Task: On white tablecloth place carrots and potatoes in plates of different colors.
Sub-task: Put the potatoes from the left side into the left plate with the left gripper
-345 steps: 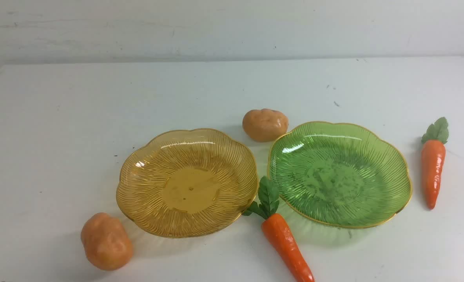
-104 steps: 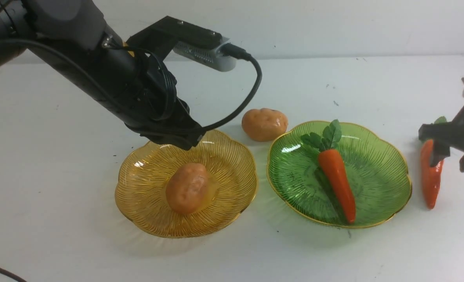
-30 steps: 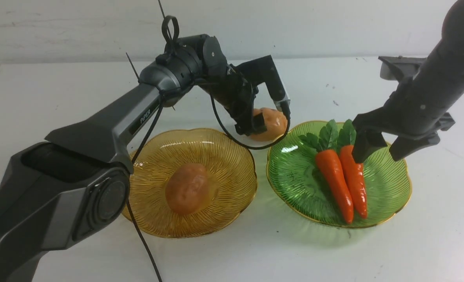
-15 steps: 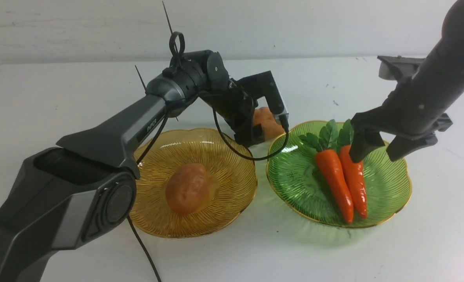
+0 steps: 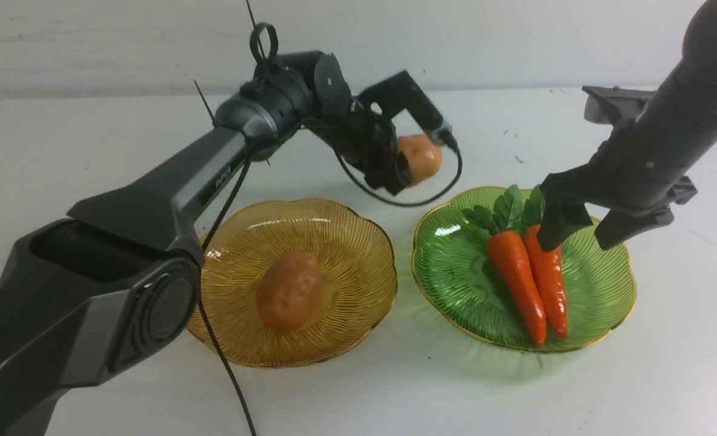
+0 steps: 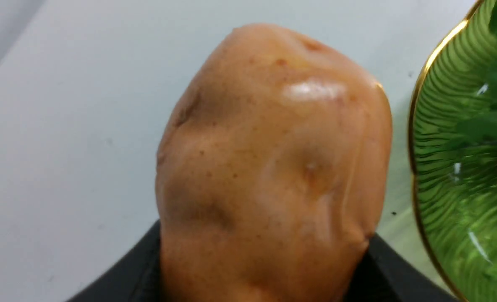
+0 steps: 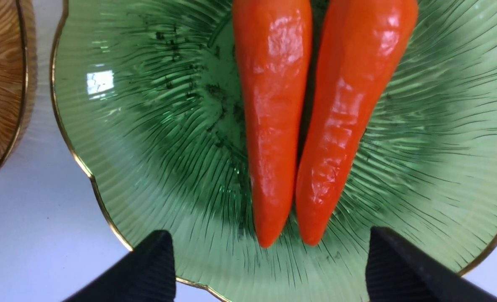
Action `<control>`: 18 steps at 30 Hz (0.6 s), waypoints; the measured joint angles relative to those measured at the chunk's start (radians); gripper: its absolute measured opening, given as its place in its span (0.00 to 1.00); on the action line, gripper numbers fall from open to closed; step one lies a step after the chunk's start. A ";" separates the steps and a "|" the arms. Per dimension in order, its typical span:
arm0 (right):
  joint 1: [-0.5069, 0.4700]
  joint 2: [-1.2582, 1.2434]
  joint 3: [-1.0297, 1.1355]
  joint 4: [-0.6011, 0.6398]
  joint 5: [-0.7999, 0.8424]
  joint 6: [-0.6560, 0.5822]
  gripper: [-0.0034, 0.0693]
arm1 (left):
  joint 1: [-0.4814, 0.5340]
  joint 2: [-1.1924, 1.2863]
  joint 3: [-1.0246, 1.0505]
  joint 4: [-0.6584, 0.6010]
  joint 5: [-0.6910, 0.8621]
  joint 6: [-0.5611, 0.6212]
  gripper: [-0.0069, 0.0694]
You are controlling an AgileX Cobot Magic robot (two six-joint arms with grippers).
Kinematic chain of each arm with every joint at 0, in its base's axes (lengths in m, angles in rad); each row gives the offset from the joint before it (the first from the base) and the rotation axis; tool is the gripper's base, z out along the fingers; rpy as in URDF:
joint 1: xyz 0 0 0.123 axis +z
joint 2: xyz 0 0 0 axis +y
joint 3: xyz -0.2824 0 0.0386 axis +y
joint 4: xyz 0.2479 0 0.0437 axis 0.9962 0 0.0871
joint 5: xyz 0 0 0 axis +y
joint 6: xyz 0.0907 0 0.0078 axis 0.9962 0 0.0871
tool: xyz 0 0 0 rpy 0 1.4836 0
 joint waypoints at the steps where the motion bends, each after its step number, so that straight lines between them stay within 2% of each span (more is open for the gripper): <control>1: 0.000 -0.007 0.001 0.006 0.000 -0.010 0.81 | 0.000 -0.044 -0.006 0.047 0.065 -0.065 0.61; 3: 0.000 -0.042 0.002 0.021 0.000 -0.027 0.81 | 0.013 -0.115 -0.013 0.149 0.175 -0.170 0.61; 5: 0.000 -0.104 0.002 0.028 0.002 -0.035 0.79 | 0.041 -0.167 0.002 0.221 0.206 -0.264 0.61; 7: 0.000 -0.174 0.002 0.026 0.001 -0.040 0.77 | 0.072 -0.223 0.073 0.249 0.212 -0.366 0.61; 10: 0.000 -0.295 0.002 -0.002 0.013 -0.043 0.70 | 0.121 -0.346 0.312 0.242 0.213 -0.470 0.61; 15: 0.000 -0.463 0.002 -0.012 0.025 -0.043 0.58 | 0.173 -0.531 0.740 0.188 0.214 -0.510 0.61; 18: 0.000 -0.539 0.002 0.039 0.033 -0.043 0.51 | 0.177 -0.537 0.859 0.135 0.163 -0.510 0.61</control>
